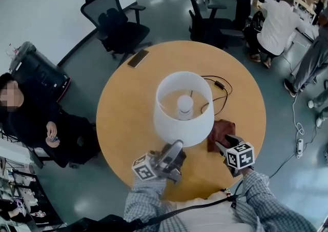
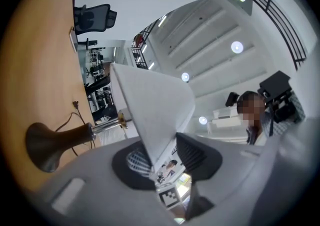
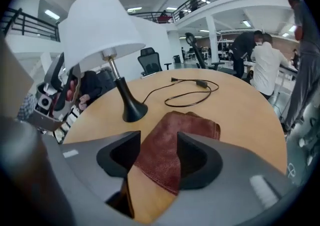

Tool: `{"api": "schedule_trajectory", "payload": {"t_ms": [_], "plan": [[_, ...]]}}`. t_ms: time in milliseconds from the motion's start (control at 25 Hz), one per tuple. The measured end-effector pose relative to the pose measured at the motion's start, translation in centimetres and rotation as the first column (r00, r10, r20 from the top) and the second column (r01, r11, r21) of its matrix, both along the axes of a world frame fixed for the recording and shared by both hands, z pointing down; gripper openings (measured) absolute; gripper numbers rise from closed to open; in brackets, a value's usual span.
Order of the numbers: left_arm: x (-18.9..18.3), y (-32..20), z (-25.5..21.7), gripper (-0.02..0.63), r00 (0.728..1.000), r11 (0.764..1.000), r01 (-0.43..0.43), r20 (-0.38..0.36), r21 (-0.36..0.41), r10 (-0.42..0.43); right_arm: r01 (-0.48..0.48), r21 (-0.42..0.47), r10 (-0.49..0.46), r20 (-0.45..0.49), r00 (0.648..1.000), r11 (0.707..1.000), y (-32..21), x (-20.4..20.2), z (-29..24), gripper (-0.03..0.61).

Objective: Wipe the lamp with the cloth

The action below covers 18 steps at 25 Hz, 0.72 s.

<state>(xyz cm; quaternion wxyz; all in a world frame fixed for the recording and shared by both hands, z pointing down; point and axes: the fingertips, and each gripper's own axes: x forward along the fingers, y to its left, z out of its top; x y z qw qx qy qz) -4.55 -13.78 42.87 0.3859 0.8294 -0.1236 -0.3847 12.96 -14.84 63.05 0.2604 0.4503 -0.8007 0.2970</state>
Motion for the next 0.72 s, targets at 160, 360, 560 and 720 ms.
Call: {"api": "schedule_trajectory", "payload": {"t_ms": [160,360,560,720], "plan": [[0.2,0.0,-0.2,0.132,1.000,1.000,0.005,0.007,-0.006,-0.005,0.186,-0.013,-0.186,-0.123,0.975,0.982,1.5,-3.4,2.0,0.238],[0.0,-0.2,-0.1,0.135,1.000,1.000,0.012,0.011,-0.015,-0.011,0.263,-0.042,-0.265,-0.257,0.929,0.964,2.1,-5.0,4.6,0.239],[-0.2,-0.3,0.1,0.137,1.000,1.000,0.019,0.012,-0.023,-0.019,0.301,-0.008,-0.294,-0.253,0.922,0.953,1.7,-5.0,4.6,0.214],[0.0,-0.2,0.1,0.137,1.000,1.000,0.017,0.012,-0.025,-0.016,0.254,-0.017,-0.250,-0.242,0.937,0.967,0.9,-3.4,5.0,0.064]]}}
